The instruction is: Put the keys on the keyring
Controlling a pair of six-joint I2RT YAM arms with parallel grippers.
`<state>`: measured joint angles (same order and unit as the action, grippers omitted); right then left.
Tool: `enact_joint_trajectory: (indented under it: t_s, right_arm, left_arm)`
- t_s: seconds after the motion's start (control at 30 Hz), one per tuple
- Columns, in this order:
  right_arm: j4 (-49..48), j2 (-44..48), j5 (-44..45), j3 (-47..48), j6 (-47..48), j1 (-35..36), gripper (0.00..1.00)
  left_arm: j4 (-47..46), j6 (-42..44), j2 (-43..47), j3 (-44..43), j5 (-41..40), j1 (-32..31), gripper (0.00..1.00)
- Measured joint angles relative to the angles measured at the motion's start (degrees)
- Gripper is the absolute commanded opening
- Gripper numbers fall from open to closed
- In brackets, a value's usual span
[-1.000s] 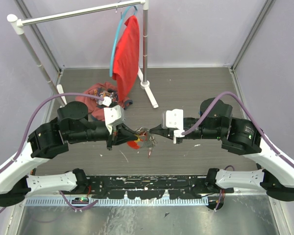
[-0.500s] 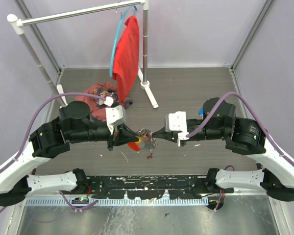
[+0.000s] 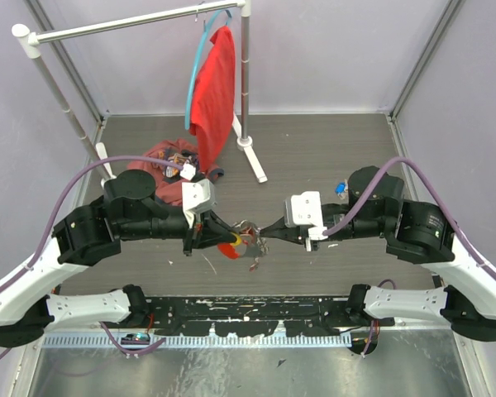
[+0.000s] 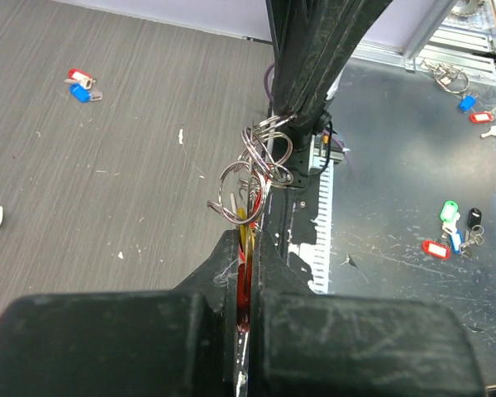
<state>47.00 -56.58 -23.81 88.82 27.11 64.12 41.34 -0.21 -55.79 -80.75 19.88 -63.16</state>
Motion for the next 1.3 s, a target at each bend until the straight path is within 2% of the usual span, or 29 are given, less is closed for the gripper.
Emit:
enact_joint_trajectory:
  t_s: [0.23, 0.47, 0.6, 0.87, 1.13, 1.2, 1.27, 1.3]
  right_arm:
    - [-1.55, 2.38, -0.02, -0.94, -0.52, 0.00, 0.01]
    - [-9.79, 7.65, -0.76, -6.64, -3.52, 0.07, 0.01]
    - [-13.79, 9.81, -1.51, -9.42, -5.46, 0.07, 0.01]
    - [-20.02, 10.60, -3.67, -11.34, -9.16, 0.07, 0.01]
    - [-24.41, 10.58, -3.61, -12.94, -11.47, 0.07, 0.01]
    - [-25.05, 10.58, -3.30, -13.20, -11.85, 0.07, 0.00]
    - [-25.66, 10.58, -2.99, -13.46, -12.31, 0.07, 0.01]
    - [-25.83, 10.58, -2.80, -13.53, -12.35, 0.07, 0.01]
  left_arm:
    - [-1.25, -0.31, 0.20, 0.02, 2.99, 0.00, 0.00]
    - [-5.38, -1.49, 1.01, 1.25, 8.02, 0.00, 0.01]
    - [-7.37, -2.08, 1.14, 2.16, 10.29, 0.00, 0.09]
    - [-10.45, -3.23, 1.57, 2.67, 11.82, 0.00, 0.17]
    - [-14.19, -4.59, 2.12, 4.07, 12.66, 0.00, 0.40]
    - [-14.73, -4.59, 2.21, 4.07, 12.79, 0.00, 0.39]
    - [-15.30, -4.63, 2.29, 4.09, 12.85, 0.00, 0.26]
    - [-15.50, -4.81, 2.29, 4.09, 12.85, 0.00, 0.23]
